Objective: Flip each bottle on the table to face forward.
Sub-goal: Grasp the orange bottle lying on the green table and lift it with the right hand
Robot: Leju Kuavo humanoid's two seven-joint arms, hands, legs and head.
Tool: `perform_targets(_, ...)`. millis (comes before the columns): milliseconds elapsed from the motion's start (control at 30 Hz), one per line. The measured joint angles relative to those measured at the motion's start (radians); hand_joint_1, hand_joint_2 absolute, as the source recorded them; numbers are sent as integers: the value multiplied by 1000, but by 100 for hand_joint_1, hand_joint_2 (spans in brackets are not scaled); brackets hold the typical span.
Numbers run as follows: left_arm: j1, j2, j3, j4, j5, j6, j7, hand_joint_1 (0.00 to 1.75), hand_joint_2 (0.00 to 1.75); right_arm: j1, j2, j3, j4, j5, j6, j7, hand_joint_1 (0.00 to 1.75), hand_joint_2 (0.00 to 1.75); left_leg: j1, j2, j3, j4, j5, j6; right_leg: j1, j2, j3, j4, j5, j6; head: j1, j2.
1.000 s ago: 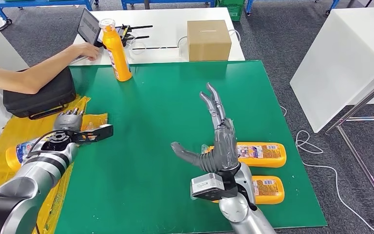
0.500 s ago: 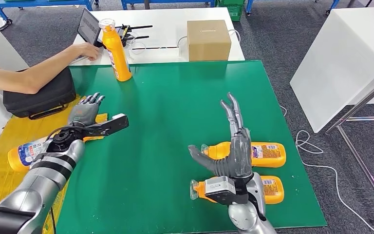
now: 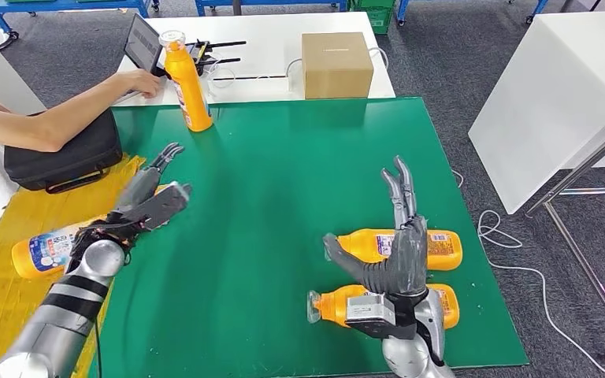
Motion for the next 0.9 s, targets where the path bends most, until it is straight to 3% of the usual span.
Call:
perform_targets(100,121,-4,27,-133,211,-60,-93,0,175,1,-44,-2,-9,168,-2,72,0,175,0,0,0,0,-1,0,0,0,0,0,0,0,0,0)
perform_targets(233,281,-21,47,-293,296,-88,-127,0,175,8,-137,-21,-14,416,38,224,0,175,-1,0,-1,0,-2,1,0,0,-1,-2,-1,0,0,0)
perform_targets(400,406,-56,59,-402,380,-129,-152,0,175,17,-268,-84,-14,442,172,298,0,175,-2,0,-2,0,-3,2,-3,0,0,-3,-1,0,0,0)
perform_targets(600,454,-94,61,-443,420,-155,-163,0,175,-10,-377,-168,13,388,306,313,0,175,-2,-1,-2,0,-3,2,-3,0,0,-3,0,0,0,0)
perform_targets(900,456,-121,61,-447,429,-165,-163,0,175,-53,-418,-204,105,358,355,328,0,175,-1,-1,-2,0,-3,2,-1,0,0,-3,0,0,0,0)
